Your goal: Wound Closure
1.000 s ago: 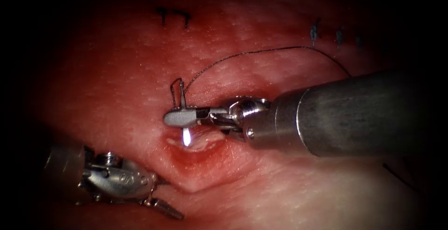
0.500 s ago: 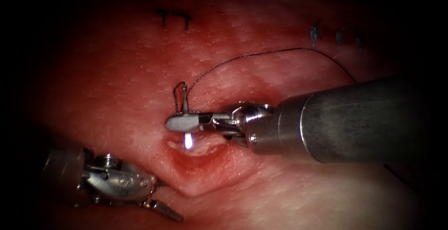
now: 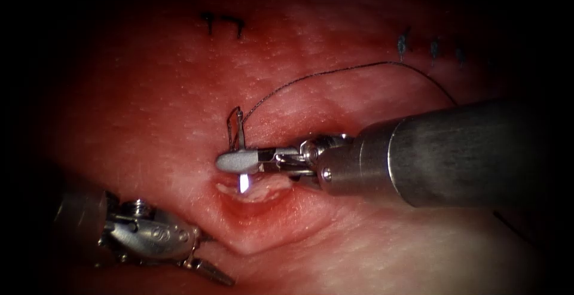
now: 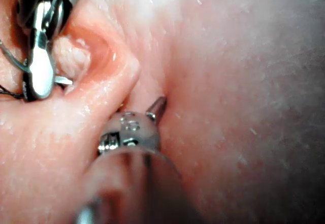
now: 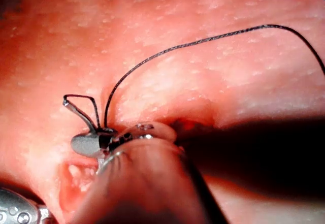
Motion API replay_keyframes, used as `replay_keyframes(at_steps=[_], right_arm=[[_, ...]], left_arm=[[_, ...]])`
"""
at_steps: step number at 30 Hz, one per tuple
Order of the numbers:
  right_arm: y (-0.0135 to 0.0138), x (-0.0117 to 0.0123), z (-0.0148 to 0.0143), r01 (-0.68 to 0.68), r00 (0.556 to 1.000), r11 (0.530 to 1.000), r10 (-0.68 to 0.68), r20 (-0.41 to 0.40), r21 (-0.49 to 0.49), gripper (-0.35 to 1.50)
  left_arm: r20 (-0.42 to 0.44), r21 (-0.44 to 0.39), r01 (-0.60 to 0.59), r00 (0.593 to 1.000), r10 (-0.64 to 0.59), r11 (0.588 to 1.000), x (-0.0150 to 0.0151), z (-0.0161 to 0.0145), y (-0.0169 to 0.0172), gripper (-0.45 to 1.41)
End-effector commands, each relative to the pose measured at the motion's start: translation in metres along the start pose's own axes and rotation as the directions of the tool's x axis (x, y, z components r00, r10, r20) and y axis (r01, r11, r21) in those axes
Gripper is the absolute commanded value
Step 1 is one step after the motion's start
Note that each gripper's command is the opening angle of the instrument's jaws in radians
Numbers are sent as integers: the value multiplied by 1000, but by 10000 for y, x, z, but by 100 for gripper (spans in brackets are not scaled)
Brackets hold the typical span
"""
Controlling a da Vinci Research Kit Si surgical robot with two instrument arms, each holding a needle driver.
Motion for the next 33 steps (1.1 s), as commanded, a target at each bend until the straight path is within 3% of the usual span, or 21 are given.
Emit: replay_keyframes(at_steps=[1,11,20,26,31,33], right_arm=[[4,-4,13,-14,1000,1000,14,17,21,-35],[-1,-29,38,-67,994,996,62,85,59,-35],[-2,-54,39,-74,992,996,68,105,52,-35],[-3,-56,40,-73,992,996,67,104,58,-35],[-6,-50,37,-60,996,998,58,71,32,-35],[-9,-35,29,31,999,999,-31,-16,28,-35]], left_arm=[[-1,3,1,1000,-1,1000,5,8,-7,57],[-1,4,1,1000,-1,1000,6,8,-6,57],[-1,4,1,1000,-1,1000,6,8,-6,57],[-1,3,2,1000,-2,1000,5,9,-6,57],[-1,3,2,1000,-2,1000,5,9,-6,57],[-1,2,2,1000,-2,1000,5,9,-6,57]])
